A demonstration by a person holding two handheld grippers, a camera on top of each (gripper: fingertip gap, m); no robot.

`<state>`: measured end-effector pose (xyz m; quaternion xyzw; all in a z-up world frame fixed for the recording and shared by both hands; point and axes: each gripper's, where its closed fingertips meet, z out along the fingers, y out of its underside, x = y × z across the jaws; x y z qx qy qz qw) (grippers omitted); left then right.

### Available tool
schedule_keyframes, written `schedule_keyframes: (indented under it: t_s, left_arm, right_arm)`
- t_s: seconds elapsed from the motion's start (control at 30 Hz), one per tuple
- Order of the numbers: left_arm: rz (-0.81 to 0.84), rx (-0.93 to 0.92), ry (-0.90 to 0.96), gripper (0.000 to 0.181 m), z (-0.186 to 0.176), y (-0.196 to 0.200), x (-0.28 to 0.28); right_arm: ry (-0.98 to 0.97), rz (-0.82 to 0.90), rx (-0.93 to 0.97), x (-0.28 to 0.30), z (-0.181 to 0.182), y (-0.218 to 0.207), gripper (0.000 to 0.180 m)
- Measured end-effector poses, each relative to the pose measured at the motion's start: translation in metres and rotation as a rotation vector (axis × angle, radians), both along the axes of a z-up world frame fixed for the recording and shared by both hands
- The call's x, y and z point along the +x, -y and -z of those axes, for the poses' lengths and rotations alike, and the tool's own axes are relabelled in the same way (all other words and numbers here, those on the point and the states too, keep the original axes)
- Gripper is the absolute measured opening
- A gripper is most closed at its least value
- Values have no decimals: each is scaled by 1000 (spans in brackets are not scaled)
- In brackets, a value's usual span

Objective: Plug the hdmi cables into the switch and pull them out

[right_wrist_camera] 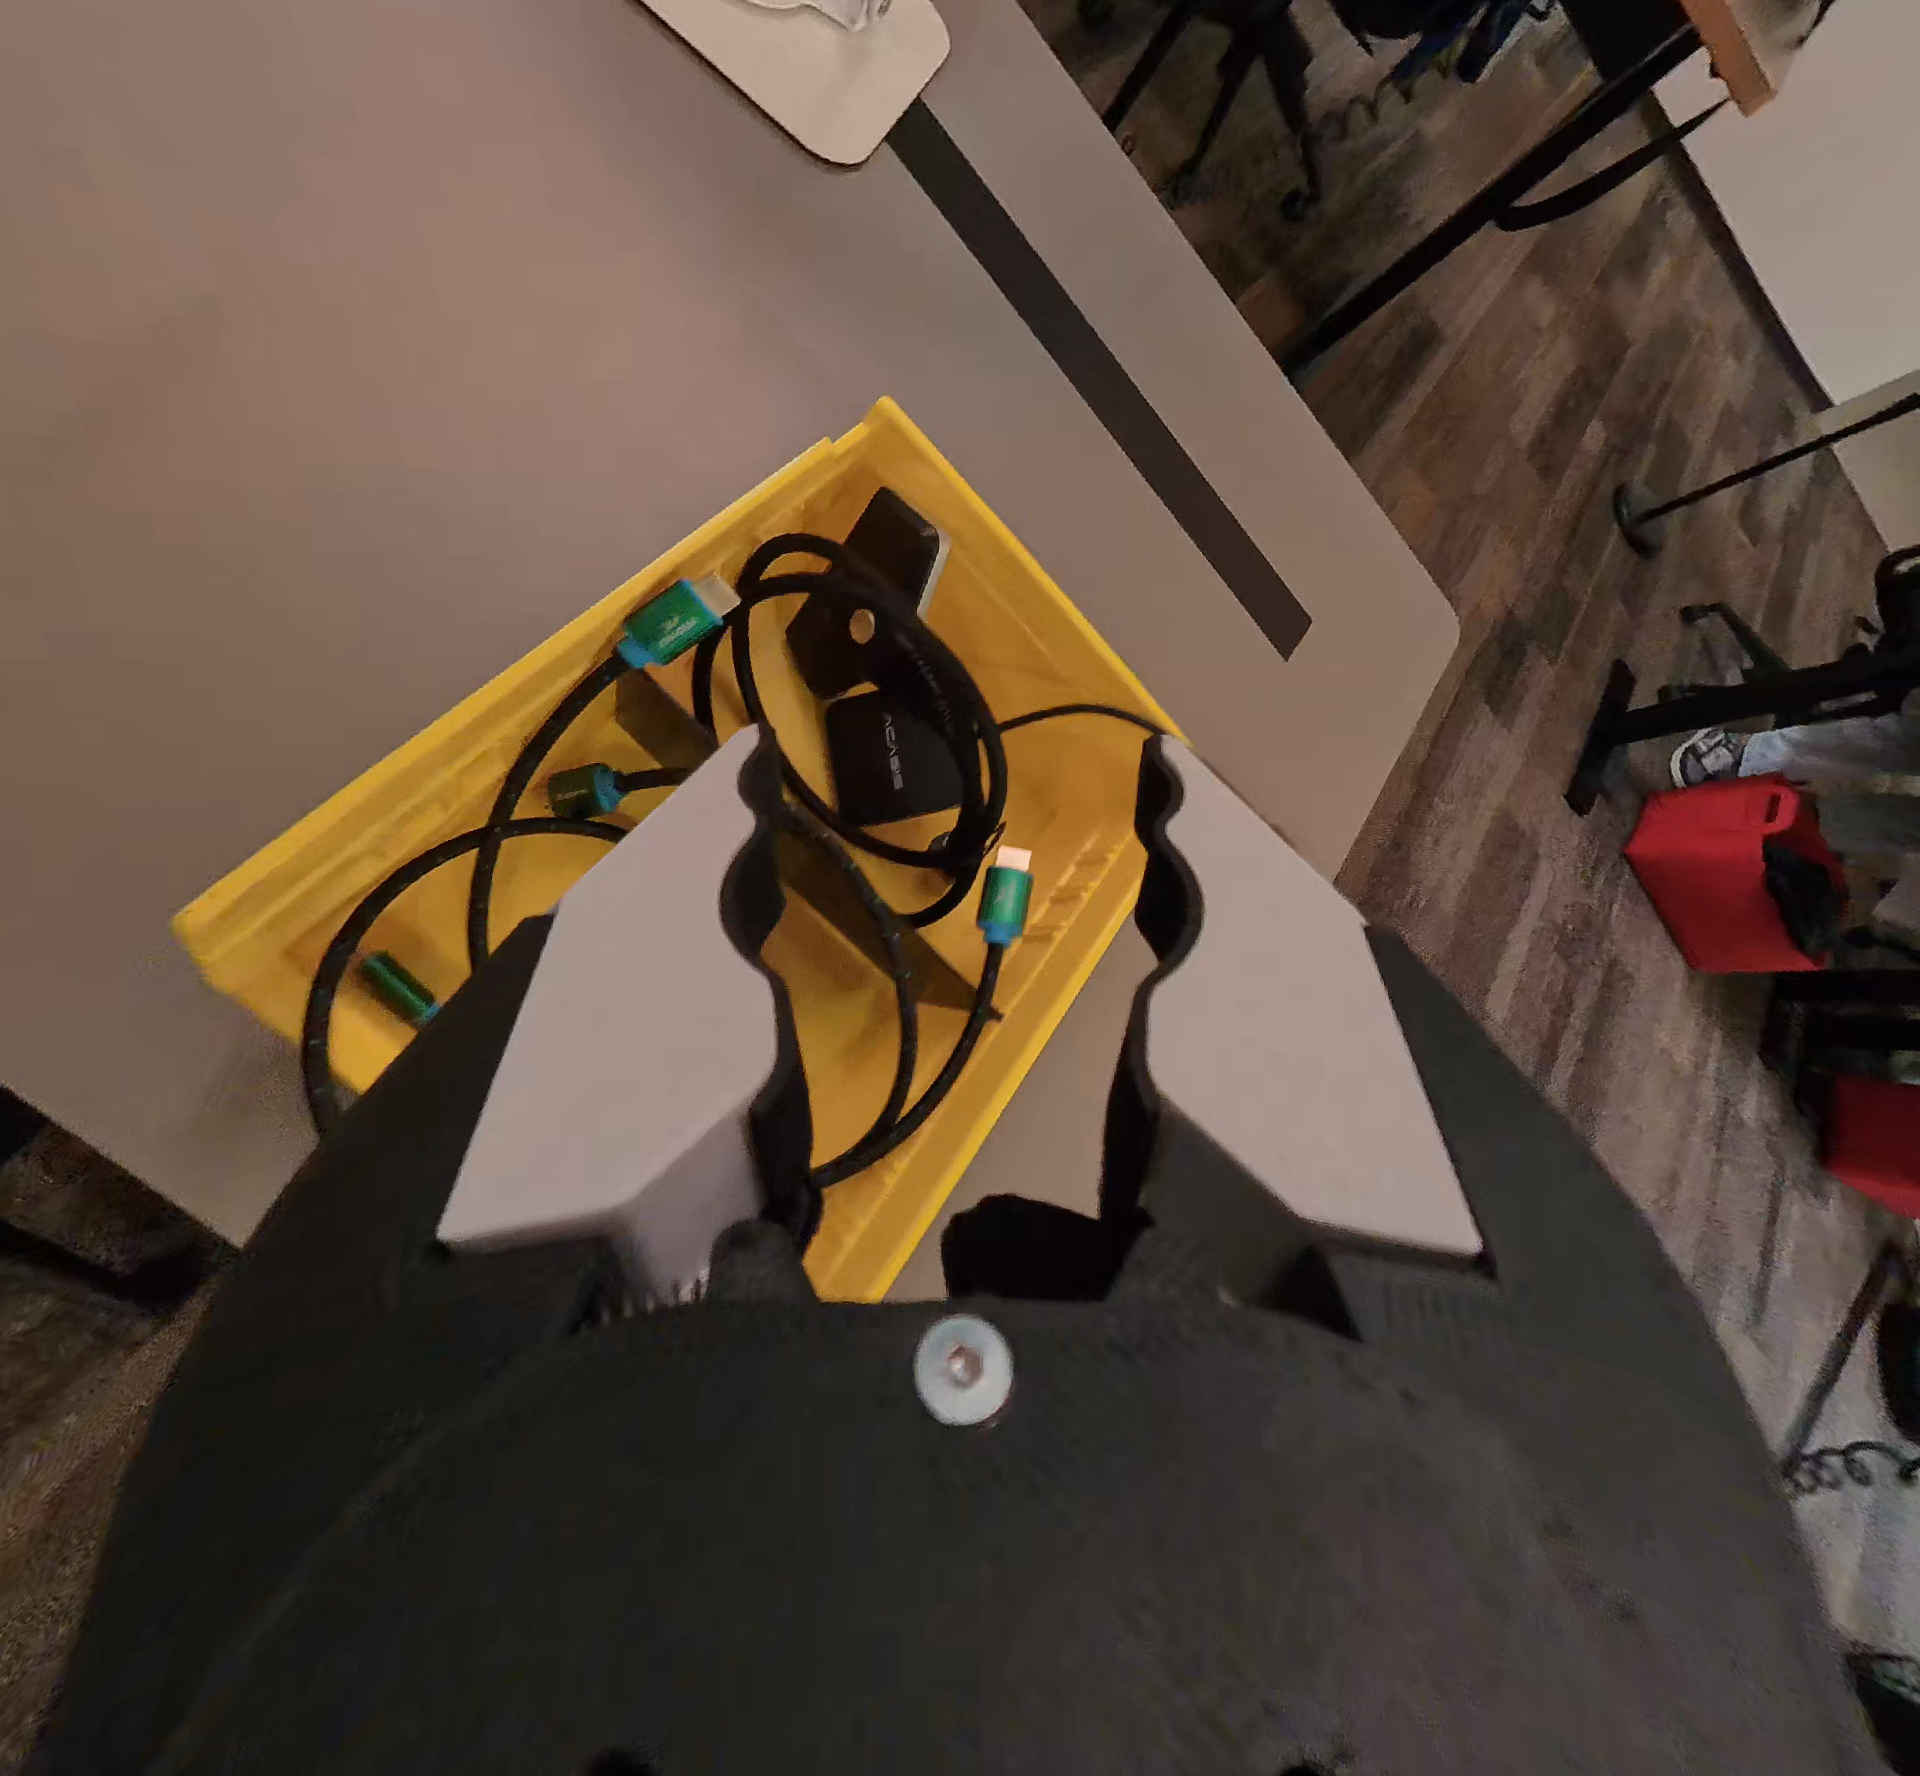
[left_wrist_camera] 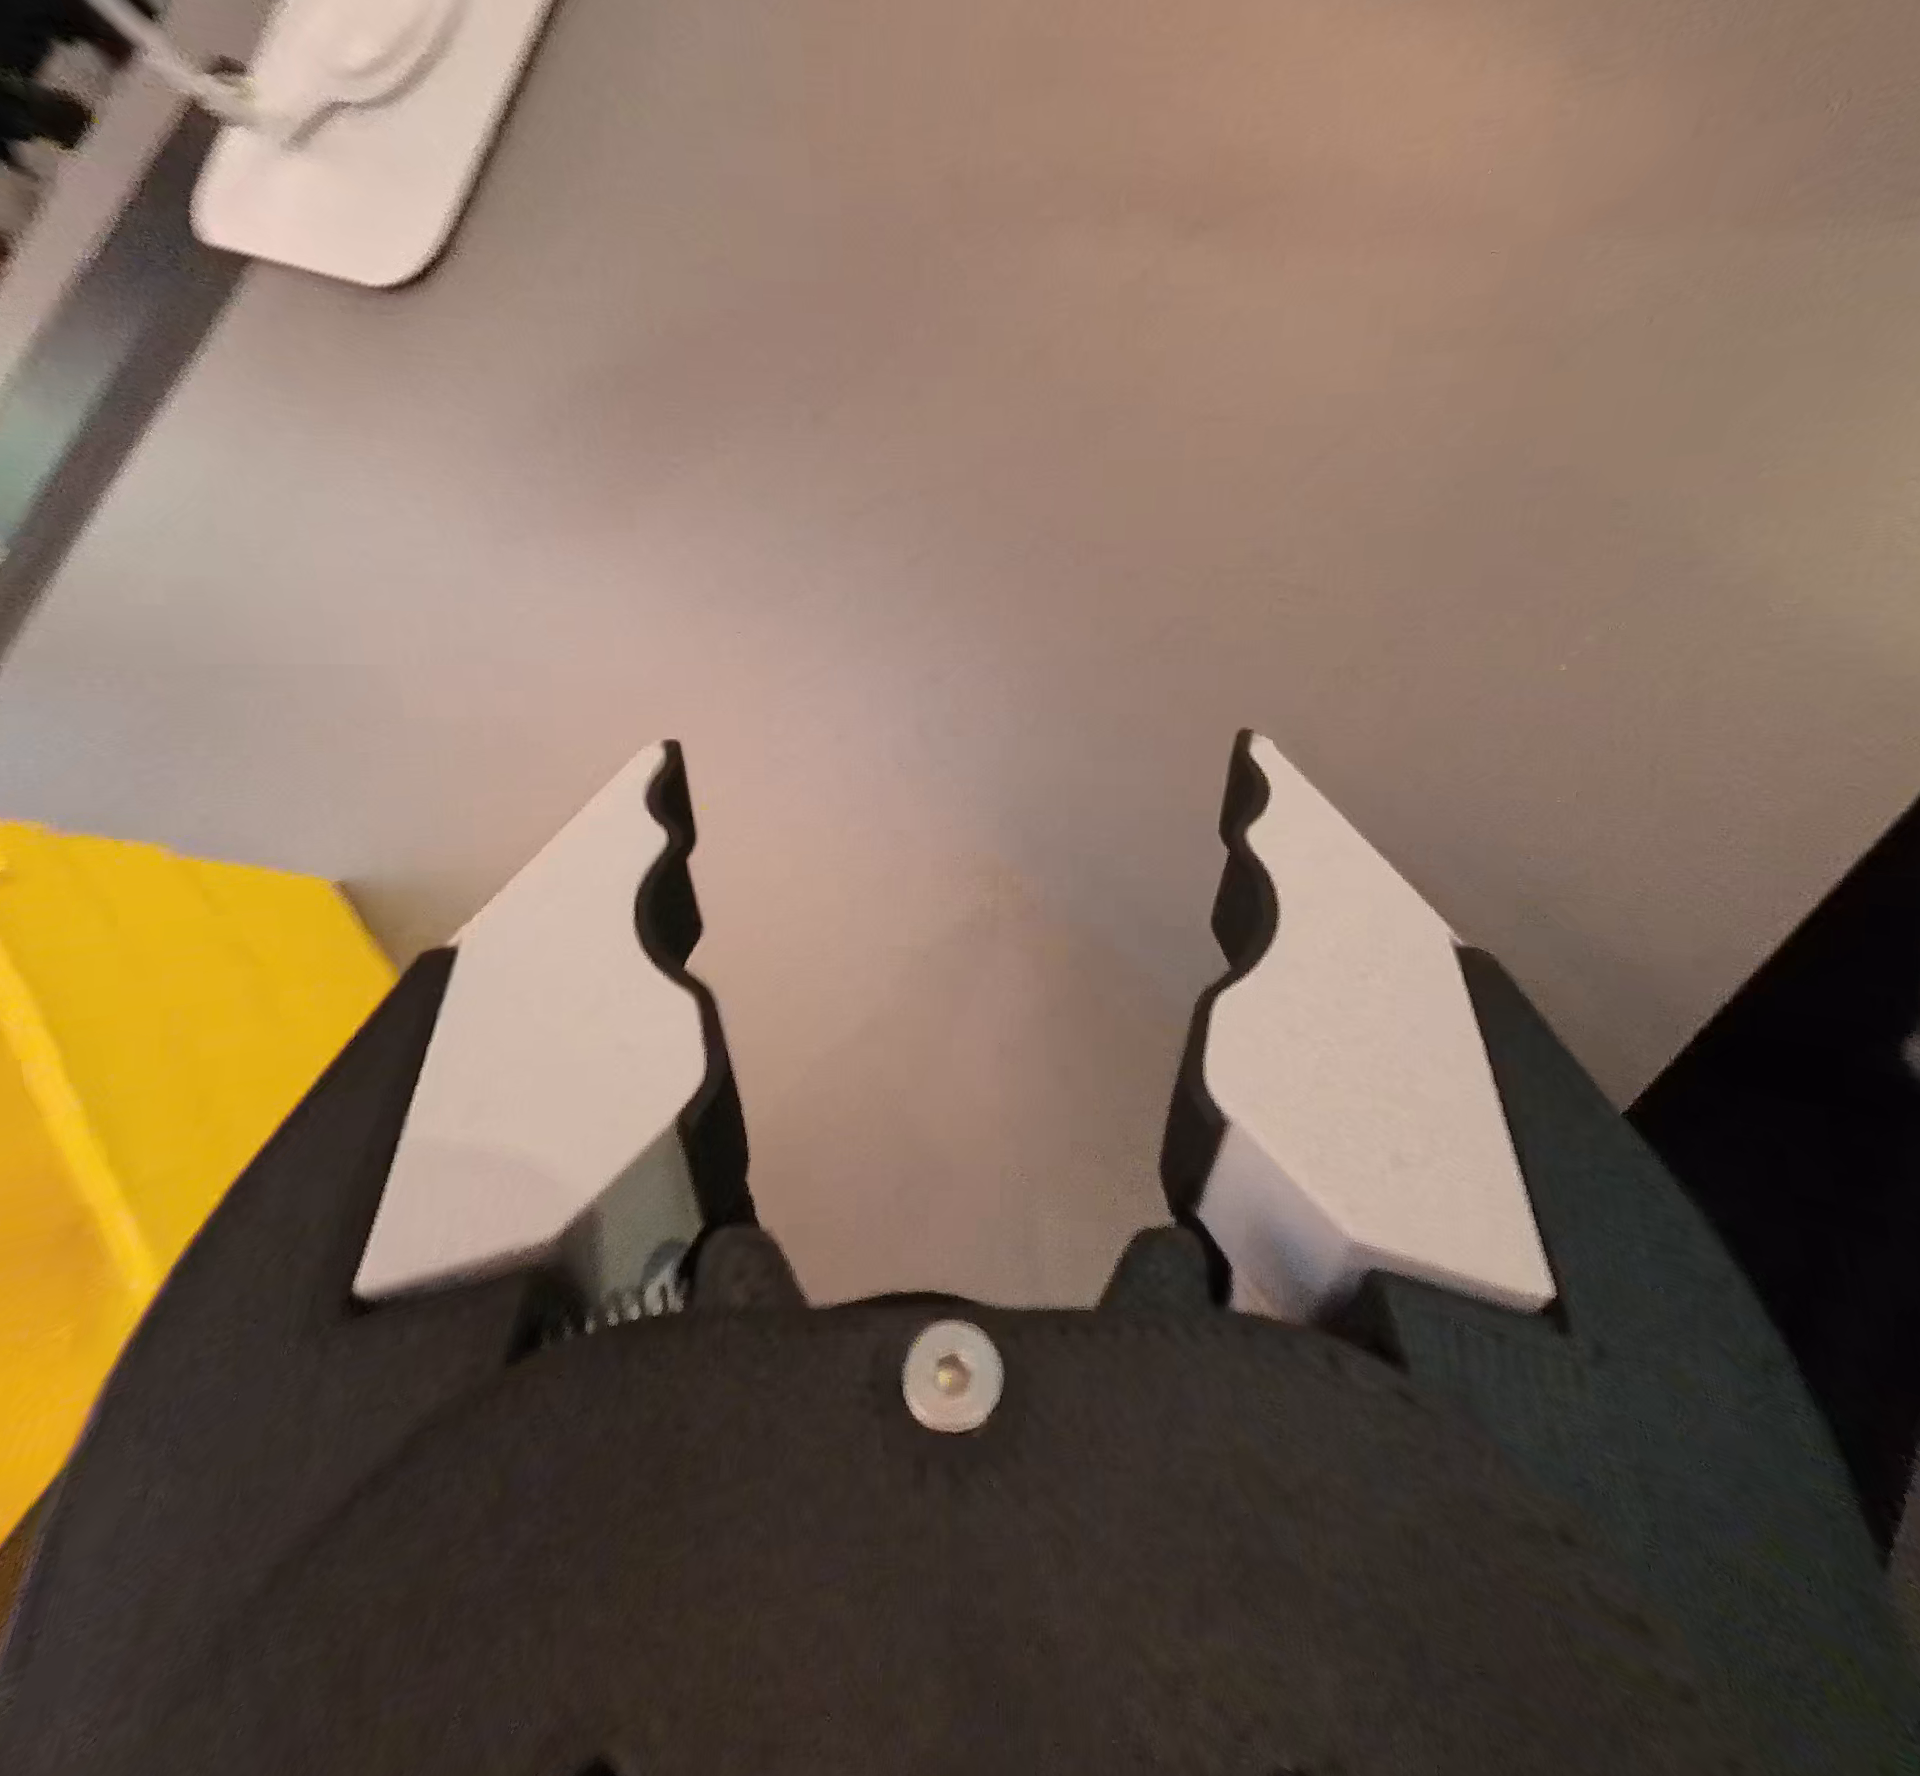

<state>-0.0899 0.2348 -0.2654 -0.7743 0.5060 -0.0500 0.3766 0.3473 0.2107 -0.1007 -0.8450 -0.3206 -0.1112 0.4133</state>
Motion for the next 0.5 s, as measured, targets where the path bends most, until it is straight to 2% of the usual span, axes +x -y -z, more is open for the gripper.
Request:
schedule_keyframes:
  t_s: [0.13, 0.33, 0.43, 0.5]
  left_arm:
    - [-146, 104, 17, 99, -37, -18, -54]
    - [-466, 145, 155, 106, -91, -51, -182]
    - [-612, 145, 195, 110, -92, -63, -256]
    - [-709, 97, 206, 112, -77, -66, -302]
  right_arm:
    - [-116, 92, 49, 18, 8, 24, 70]
    - [-226, 270, 98, 62, 28, 48, 79]
    - [-224, 329, 73, 77, 49, 55, 84]
    - [-239, 374, 69, 90, 62, 58, 86]
